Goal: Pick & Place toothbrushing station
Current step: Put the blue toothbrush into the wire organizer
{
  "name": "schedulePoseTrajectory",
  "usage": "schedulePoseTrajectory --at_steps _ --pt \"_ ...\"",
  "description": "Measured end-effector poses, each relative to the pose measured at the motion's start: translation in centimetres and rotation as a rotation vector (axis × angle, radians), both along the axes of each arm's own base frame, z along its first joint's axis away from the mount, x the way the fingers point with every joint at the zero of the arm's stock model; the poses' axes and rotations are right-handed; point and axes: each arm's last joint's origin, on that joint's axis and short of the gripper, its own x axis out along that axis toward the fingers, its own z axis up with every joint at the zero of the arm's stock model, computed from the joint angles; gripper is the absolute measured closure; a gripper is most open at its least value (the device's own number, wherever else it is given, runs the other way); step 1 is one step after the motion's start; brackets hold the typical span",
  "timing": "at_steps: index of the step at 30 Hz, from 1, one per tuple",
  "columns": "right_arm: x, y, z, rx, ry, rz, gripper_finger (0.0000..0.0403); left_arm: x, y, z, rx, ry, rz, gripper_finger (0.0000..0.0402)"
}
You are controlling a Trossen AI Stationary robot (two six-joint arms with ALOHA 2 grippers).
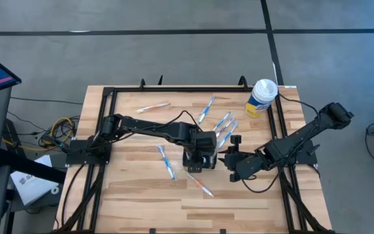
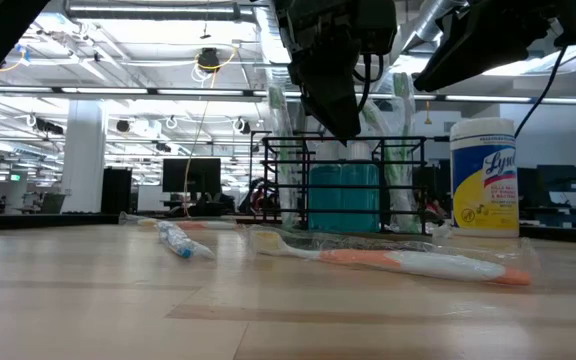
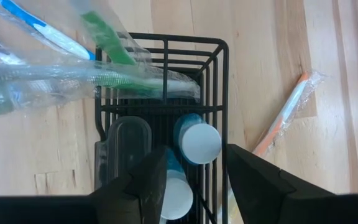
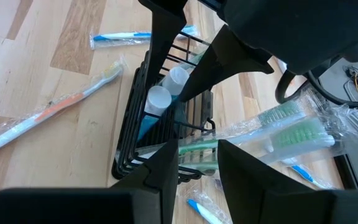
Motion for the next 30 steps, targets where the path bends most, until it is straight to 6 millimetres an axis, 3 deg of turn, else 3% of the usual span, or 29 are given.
schedulePoseTrajectory --at_steps 13,22,30 --pt "0.0 0.0 0.0 -0.001 0.002 0.000 0.0300 -0.1 0.0 0.6 -0.004 -0.021 0.007 0.0241" --pt "-0.1 0.0 -0.1 -0.005 0.009 0.000 0.0300 -1.9 -0.1 4.6 -0.019 -0.094 0.022 0.0251" --pt "-0.1 0.0 -0.1 -0.007 0.010 0.000 0.0300 -5.6 -1.3 8.3 -0.033 -0.177 -0.014 0.0261"
